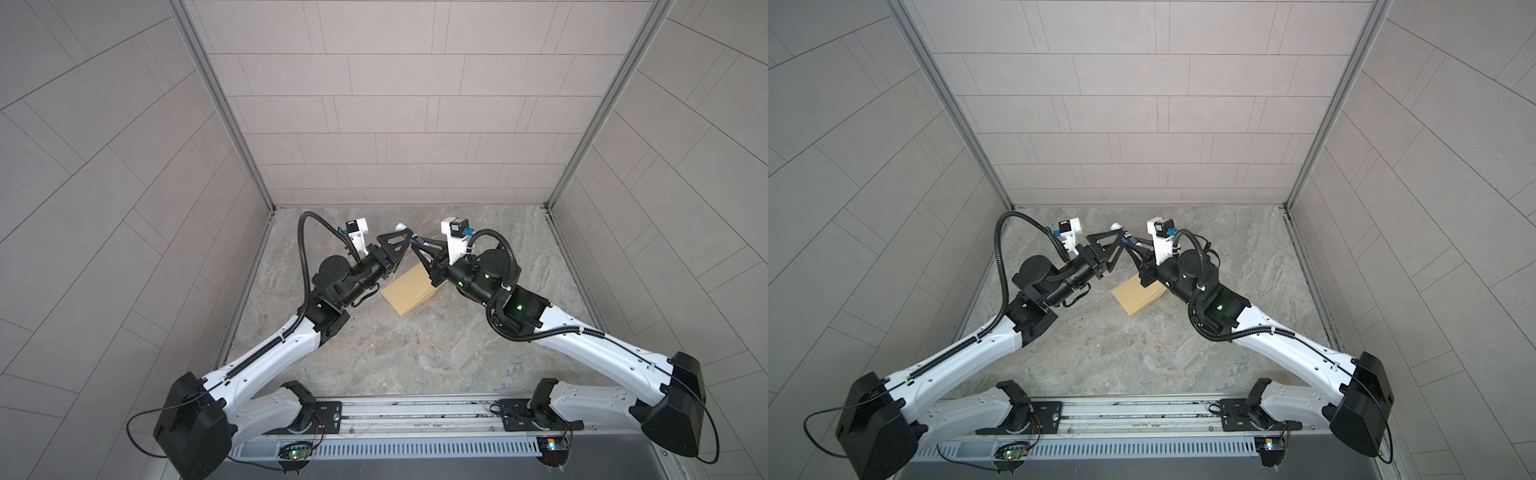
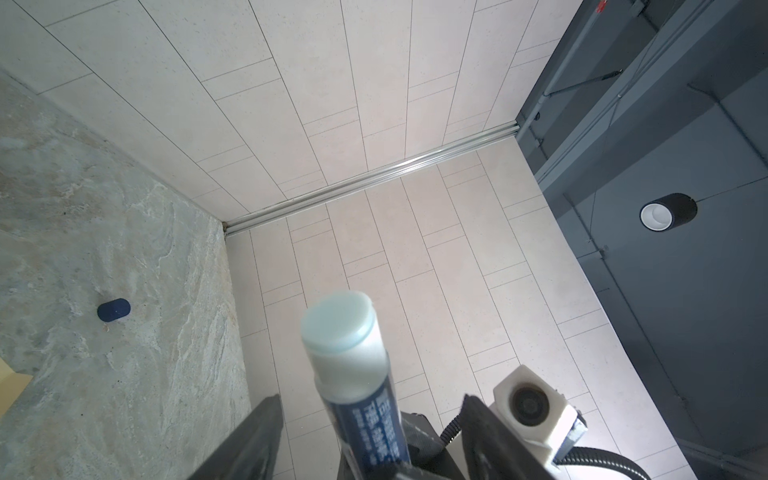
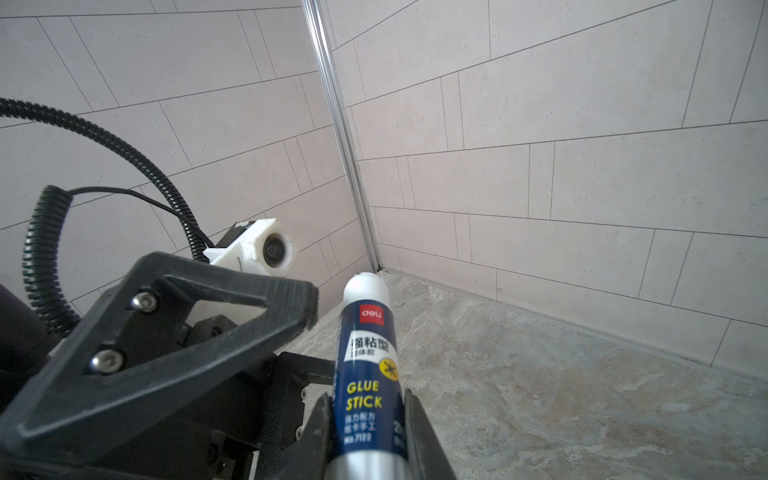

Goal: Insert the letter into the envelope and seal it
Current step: 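Pass the glue stick from the right gripper into the left gripper above the envelope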

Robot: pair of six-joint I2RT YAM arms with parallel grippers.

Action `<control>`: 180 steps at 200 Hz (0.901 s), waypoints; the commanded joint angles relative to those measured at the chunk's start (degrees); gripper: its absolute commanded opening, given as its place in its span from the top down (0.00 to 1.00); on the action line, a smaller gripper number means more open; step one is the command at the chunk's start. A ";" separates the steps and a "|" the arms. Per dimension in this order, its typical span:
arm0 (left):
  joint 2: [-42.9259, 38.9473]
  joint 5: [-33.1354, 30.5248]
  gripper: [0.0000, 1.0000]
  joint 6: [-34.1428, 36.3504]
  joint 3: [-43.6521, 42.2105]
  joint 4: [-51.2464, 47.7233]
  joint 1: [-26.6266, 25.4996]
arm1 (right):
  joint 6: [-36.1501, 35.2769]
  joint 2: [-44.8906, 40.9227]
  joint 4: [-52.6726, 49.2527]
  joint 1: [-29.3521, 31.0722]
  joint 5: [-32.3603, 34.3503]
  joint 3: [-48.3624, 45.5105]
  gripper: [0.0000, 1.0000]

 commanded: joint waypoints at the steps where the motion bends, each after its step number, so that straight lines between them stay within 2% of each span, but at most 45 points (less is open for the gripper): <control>1: 0.30 0.15 0.33 -0.39 1.70 3.69 -0.27 | -0.22 0.02 3.38 0.76 1.17 -0.35 1.00; 64: 0.73 -0.40 0.55 -0.74 1.71 4.50 -0.24 | -0.19 1.21 3.81 2.19 1.34 -0.64 1.00; 137: 0.40 -0.60 0.99 2.29 2.13 1.87 -0.29 | -0.06 1.82 3.52 2.37 1.26 -0.77 1.00; 146: 0.26 -0.57 1.00 3.11 2.31 1.04 -0.24 | -0.06 1.79 3.31 2.37 1.25 -0.84 1.00; 162: -0.07 -0.62 1.00 4.67 2.64 -0.19 -0.29 | 0.02 1.67 2.70 2.37 1.32 -0.69 0.93; 180: -0.71 -0.55 1.00 6.87 3.08 -2.19 -0.25 | 0.14 1.11 0.87 2.37 1.72 -0.38 0.73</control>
